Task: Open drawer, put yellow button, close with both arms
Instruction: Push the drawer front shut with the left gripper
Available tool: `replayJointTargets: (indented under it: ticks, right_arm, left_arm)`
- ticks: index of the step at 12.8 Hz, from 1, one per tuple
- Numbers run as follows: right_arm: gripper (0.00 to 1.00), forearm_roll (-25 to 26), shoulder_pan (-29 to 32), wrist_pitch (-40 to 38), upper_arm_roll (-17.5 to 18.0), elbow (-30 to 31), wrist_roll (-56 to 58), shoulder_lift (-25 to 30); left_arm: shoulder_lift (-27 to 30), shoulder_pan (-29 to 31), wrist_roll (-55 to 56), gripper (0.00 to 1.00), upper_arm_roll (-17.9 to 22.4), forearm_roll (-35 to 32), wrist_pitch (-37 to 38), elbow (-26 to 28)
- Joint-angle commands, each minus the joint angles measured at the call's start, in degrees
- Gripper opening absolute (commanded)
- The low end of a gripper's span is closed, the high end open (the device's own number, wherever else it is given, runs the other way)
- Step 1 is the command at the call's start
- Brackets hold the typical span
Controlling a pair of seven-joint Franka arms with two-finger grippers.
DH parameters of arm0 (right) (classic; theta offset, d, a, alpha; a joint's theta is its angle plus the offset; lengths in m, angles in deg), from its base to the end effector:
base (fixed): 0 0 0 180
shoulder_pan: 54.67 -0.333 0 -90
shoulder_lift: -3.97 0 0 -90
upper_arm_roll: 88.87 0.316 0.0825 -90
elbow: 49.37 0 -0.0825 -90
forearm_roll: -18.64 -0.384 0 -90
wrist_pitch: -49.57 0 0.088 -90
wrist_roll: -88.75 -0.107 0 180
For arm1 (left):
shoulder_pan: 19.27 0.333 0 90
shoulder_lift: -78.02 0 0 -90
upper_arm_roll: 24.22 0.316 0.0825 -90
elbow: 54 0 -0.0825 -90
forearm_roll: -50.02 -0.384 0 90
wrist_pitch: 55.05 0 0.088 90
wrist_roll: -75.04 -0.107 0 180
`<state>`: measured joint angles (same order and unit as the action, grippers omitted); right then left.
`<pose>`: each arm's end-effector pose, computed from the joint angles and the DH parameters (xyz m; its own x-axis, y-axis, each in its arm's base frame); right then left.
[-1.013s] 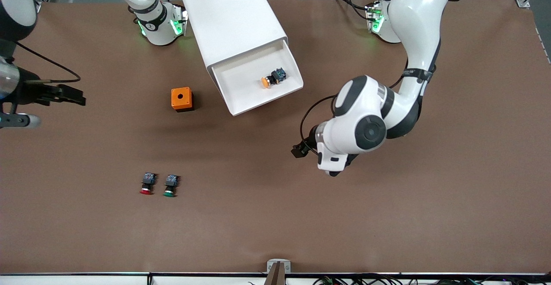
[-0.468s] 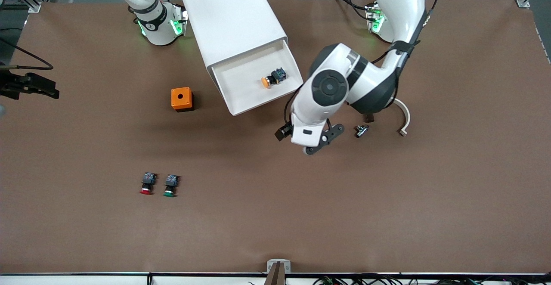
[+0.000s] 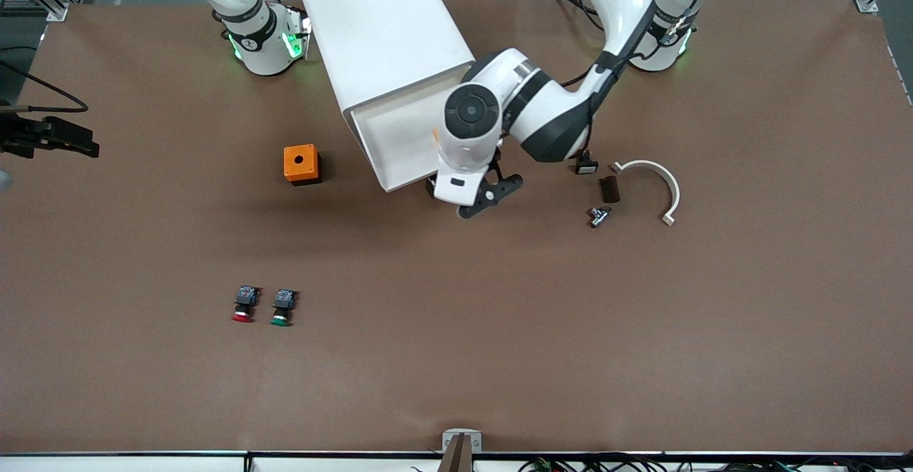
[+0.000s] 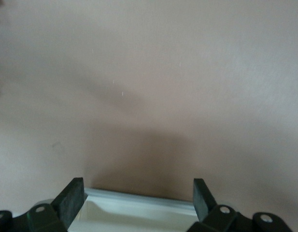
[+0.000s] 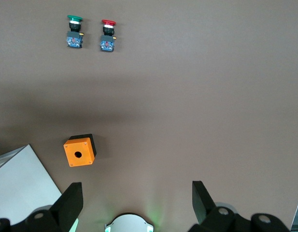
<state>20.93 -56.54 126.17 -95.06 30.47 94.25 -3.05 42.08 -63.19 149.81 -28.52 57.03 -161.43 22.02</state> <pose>0.5651 -0.0434 0.6195 0.9834 0.0109 -0.1814 0.0177 -0.9992 0.0358 0.4789 -0.5332 0.3602 0.8537 0.4896 -0.1774 0.4882 -0.8710 -0.0546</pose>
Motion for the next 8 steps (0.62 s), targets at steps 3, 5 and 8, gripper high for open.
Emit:
replayJointTargets:
  ticks: [3, 5, 8]
  right_arm:
    - [1.00, -2.63, 2.30, -0.84, 1.01, 3.56, -0.58, 6.58]
    - [1.00, -2.64, 2.22, 2.48, 1.10, 7.85, -0.41, 9.47]
    - [1.00, -2.64, 1.87, 6.99, 1.10, 13.59, 0.30, 13.62]
  left_arm:
    - [1.58, -5.64, 2.74, 0.99, 0.35, -1.30, -0.84, 2.38]
    - [1.58, -7.14, 3.36, 0.99, 0.26, -1.30, -0.84, 2.46]
    - [1.66, -8.81, 4.42, 0.99, -0.27, -0.78, -0.84, 2.38]
